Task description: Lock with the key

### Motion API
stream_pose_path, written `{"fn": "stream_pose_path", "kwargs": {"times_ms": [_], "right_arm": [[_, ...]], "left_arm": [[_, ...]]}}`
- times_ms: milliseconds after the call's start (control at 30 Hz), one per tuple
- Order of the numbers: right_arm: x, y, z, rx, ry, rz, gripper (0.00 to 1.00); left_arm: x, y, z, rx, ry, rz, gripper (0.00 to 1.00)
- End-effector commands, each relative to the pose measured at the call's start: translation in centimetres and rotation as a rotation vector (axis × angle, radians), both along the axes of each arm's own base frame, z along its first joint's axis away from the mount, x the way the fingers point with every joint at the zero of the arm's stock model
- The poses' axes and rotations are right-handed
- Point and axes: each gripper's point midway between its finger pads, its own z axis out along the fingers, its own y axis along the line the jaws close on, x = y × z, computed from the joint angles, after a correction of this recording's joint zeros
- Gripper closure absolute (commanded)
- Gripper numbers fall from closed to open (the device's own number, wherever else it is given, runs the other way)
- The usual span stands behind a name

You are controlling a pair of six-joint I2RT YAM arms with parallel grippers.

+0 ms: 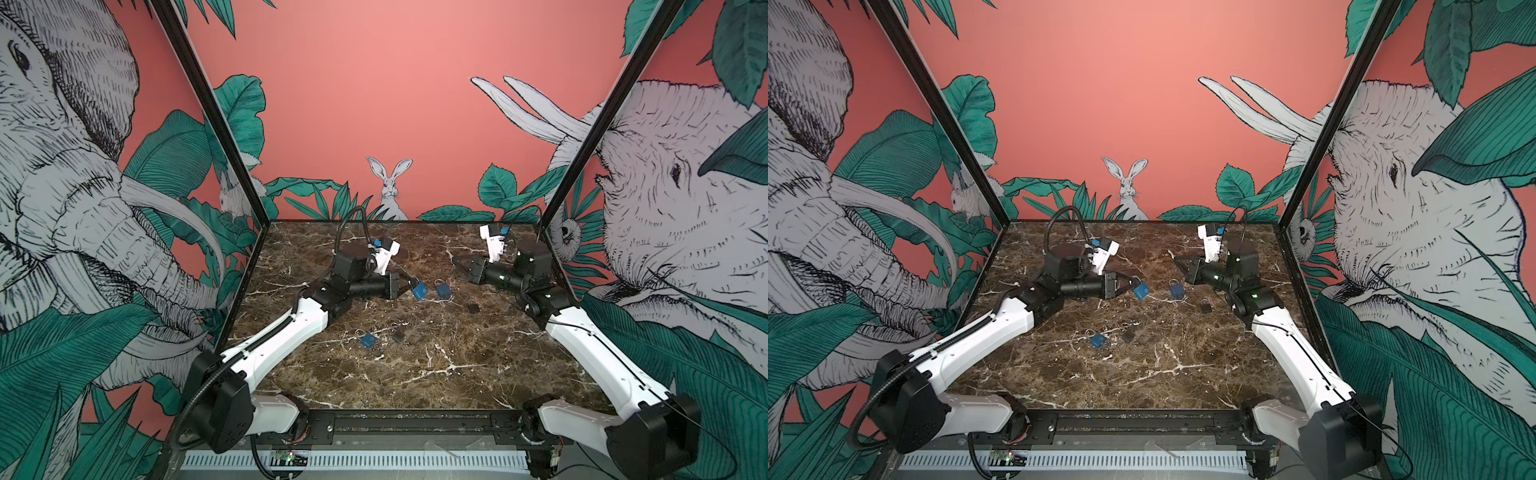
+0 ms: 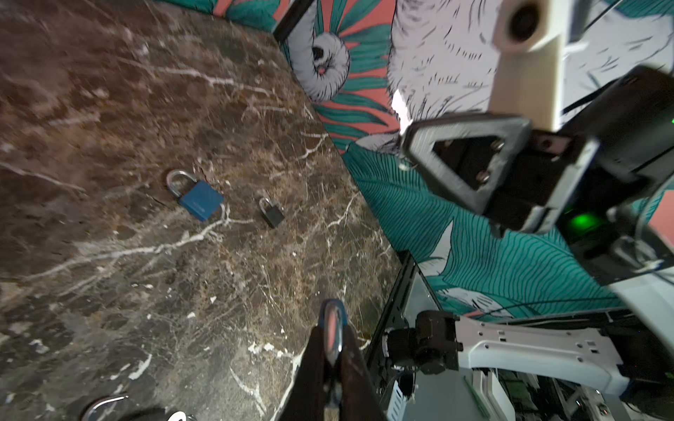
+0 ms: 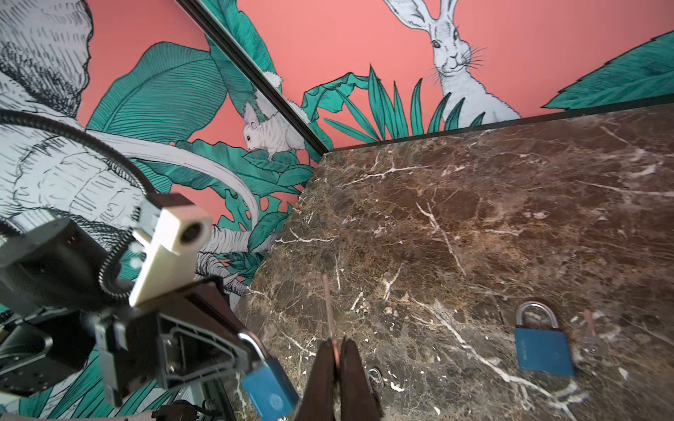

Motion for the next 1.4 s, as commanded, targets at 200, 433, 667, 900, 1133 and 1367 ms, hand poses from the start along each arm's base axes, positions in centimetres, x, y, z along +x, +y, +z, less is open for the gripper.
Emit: {"fn": "stream_pose_path", "kwargs": {"times_ms": [200,433,667,900,1133,1367], "right_arm": [[0.0,-1.8,0.1,-0.072,0.011,-0.08,1.0],[-0.2,-2.2,-0.1,-0.094,0.012,-0.096,1.0],[-0.2,-2.2,-0.8,-0.099,0.027,-0.094,1.0],[-0.1,-2.1,-1.1,-0.097,0.032,-0.091,1.0],[-0.1,-2.1,-1.5,-0.103,0.041,-0.092,1.0],[0.1,-2.0,-1.5,-0.099,0.04,-0.089,1.0]], "left_arm": [[-1.1,-3.6,-6.2,0.085,0.145,-0.052,1.0],[-0.7,-6.2,-11.1,0.166,0.233,-0.047,1.0],[0.1,-8.6,-13.1,0.201,0.261,-0.054,1.0],[0.8,-10.2,-14.7,0.194,0.312,-0.055,1.0],[0.5,-10.8,-16.3,0.21,0.36,-0.062,1.0],[0.0,-11.2,-17.3,0.212,0.388,-0.073,1.0]]}}
